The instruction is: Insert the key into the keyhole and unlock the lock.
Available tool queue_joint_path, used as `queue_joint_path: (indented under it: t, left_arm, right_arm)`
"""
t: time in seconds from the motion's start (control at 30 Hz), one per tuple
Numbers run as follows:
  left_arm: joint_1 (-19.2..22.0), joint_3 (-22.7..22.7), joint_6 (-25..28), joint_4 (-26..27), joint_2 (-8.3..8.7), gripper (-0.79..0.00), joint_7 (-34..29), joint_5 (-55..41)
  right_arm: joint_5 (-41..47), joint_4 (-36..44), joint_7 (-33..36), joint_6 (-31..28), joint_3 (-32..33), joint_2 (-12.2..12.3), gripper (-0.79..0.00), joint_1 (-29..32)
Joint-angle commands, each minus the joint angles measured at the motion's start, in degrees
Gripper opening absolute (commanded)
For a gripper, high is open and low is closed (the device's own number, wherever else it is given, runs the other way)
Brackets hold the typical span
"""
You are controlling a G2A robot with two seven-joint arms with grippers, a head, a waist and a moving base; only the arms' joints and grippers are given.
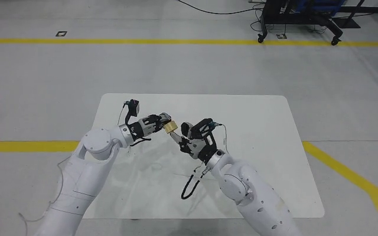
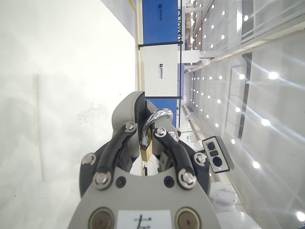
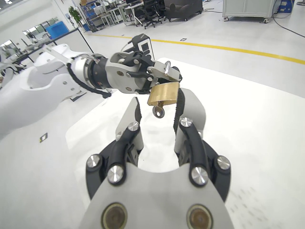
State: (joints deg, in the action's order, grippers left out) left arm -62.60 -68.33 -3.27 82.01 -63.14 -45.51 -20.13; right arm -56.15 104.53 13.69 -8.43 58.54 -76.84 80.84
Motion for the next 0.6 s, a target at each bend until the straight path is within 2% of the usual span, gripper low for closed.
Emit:
queue_joint_path:
  t: [0.0,0.13,0.27,0.37,0.57]
  left_arm:
    - [-0.1,0.1,0.2,0.3,-0.02,-0.785,0.0,0.2]
    - [-0.1,0.6,0.1,0.5,-0.07,-0.785,-0.1,1.1]
    - [0.6,3.1,-0.9,1.1,-0.28,-0.785,-1.2,4.4]
    - [2.0,7.1,-2.7,1.8,-0.70,-0.785,-2.7,8.8]
    - [7.2,17.6,-9.0,1.3,-2.28,-0.785,-6.6,20.1]
  right_arm:
    - [4.1,1.4,-1.6,-1.8,2.1,0.3,0.000,1.6]
    - [10.1,4.2,-5.5,-5.6,8.3,1.1,0.000,6.0]
    - [11.7,8.6,-9.8,-6.1,15.7,2.0,0.000,11.3]
    - [12.3,11.9,-11.7,-6.5,20.6,2.5,0.000,15.4]
    - [12.4,12.3,-11.9,-6.5,21.2,2.6,0.000,15.9]
